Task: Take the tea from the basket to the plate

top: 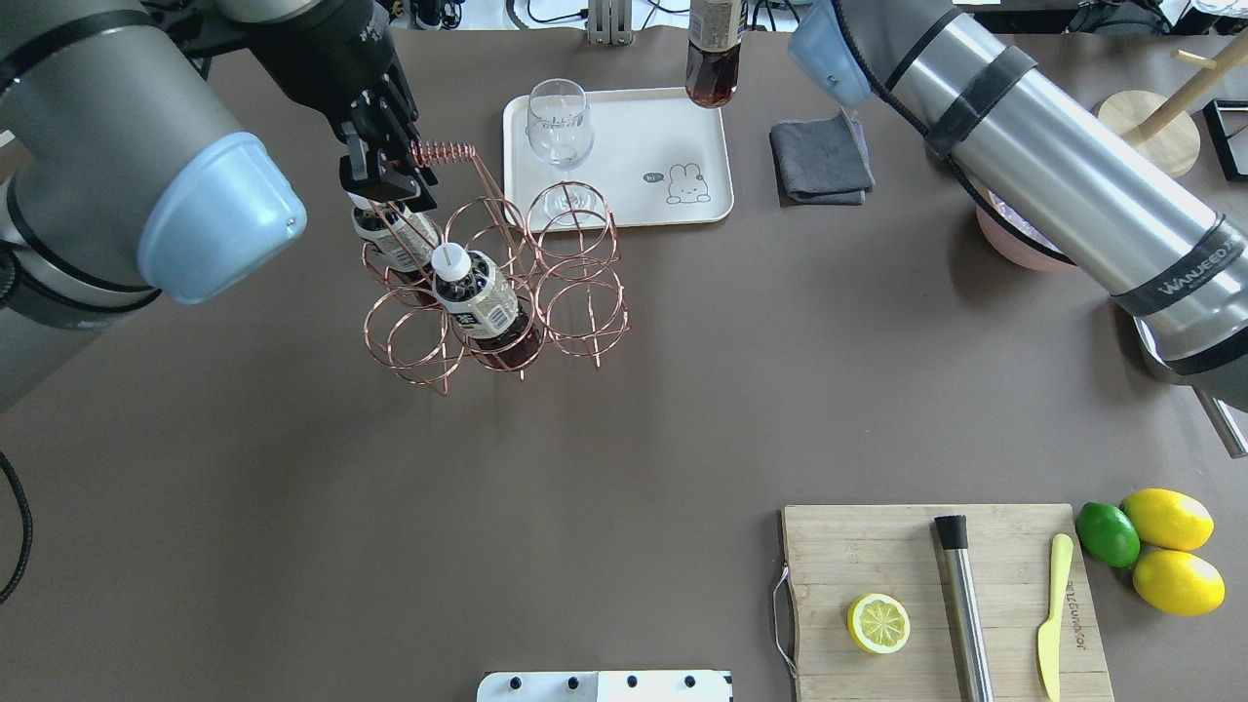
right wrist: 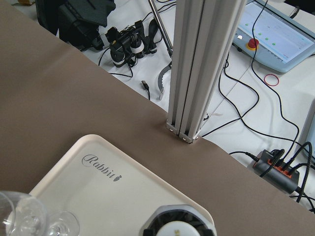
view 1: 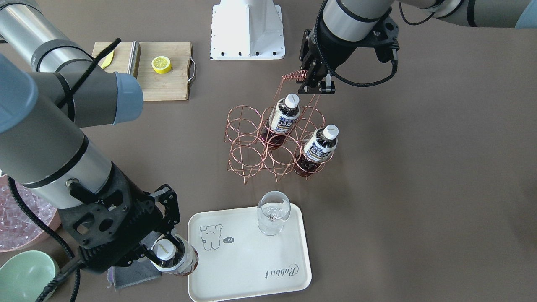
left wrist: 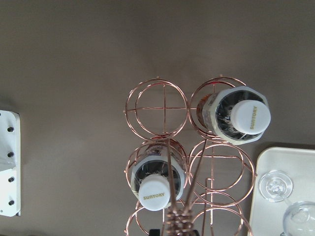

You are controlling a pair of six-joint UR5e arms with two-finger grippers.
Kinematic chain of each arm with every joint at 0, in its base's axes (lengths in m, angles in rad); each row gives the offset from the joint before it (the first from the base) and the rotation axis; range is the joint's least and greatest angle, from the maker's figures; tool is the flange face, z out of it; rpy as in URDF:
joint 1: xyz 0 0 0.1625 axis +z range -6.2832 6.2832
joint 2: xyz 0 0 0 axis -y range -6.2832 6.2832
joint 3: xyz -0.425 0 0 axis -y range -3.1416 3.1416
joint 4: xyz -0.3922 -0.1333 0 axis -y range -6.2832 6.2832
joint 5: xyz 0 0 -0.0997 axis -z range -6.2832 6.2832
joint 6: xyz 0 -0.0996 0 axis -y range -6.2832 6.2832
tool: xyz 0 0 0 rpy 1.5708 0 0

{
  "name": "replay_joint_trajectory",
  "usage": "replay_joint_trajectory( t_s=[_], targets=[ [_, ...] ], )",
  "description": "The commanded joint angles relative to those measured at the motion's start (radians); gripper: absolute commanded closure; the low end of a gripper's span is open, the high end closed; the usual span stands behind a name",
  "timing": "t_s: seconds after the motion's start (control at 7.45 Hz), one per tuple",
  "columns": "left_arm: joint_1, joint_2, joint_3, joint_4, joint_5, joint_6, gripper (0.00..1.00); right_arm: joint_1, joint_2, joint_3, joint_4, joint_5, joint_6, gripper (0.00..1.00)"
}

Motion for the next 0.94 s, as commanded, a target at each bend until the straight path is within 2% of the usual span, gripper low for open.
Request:
replay_joint_trajectory(
  t_s=[0.0, 0.27, 0.4, 0.67, 0.81],
  targets=[
    [-0.077, 0.037, -0.034, 0.136, -0.012, 0.186, 1.0, -0.066, -0.01, -0.026, 0.094, -0.064, 0.108, 1.0],
    [-0.116, 0.094, -0.071, 0.178, -0.017, 0.267, 1.0, -0.069, -0.01, -0.063, 0.14, -0.077, 0.125, 1.0],
    [-0.163, 0.105, -0.071, 0.265, -0.017, 0.391, 1.0, -0.075, -0.008, -0.063, 0.147, -0.091, 0.147, 1.0],
    [-0.244, 0.188, -0.071, 0.292, -0.009, 0.549, 1.0, -0.09, -0.011, -0.061, 0.182, -0.102, 0.191, 1.0],
    [-0.308, 0.238, -0.071, 0.298, -0.009, 0.687, 1.0, -0.101, -0.022, -0.061, 0.2, -0.12, 0.204, 1.0]
  ],
)
